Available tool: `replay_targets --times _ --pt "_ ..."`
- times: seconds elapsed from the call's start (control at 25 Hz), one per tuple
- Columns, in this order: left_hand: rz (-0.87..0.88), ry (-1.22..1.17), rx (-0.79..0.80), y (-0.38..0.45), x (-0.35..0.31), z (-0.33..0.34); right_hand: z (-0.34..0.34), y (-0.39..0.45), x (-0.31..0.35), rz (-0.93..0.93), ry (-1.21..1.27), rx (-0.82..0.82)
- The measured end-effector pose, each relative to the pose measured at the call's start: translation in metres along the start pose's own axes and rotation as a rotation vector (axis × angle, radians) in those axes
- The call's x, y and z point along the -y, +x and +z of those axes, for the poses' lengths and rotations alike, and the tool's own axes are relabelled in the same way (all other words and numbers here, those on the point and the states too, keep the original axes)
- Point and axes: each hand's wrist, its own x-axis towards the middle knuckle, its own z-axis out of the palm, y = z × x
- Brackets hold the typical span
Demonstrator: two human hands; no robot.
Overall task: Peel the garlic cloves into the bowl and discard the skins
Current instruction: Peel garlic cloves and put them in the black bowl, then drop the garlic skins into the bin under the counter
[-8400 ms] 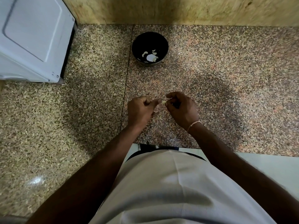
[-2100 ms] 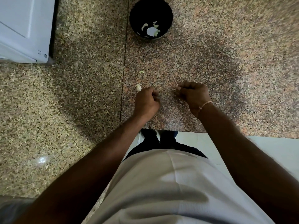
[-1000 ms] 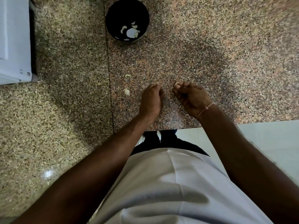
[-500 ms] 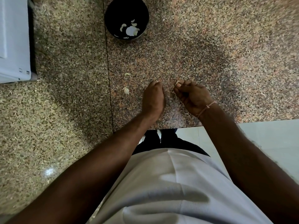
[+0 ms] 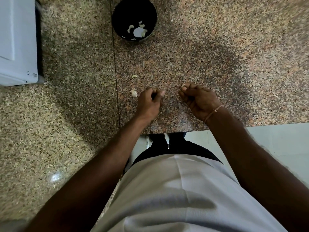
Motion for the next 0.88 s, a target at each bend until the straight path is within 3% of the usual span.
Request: replay_targets --times 0.2,0.4,0.68,0.88 --pt "-0.079 -0.354 0.044 -0.009 -0.010 0.013 -0.001 -0.001 0.005 -0.008 -0.010 0.060" --pt "-0.139 -0.688 -0.046 -0.028 -0.012 0.021 0.001 -0.001 0.006 0.066 -0.083 0.158" --pt "-0.207 -1.015 -0.506 -0.107 0.007 0.047 0.013 -0.018 -0.008 0.343 -0.469 0.435" --pt "-0.231 -1.183 -0.797 -0.197 0.039 0.076 0.007 -0.060 -0.065 0.520 -0.769 0.649"
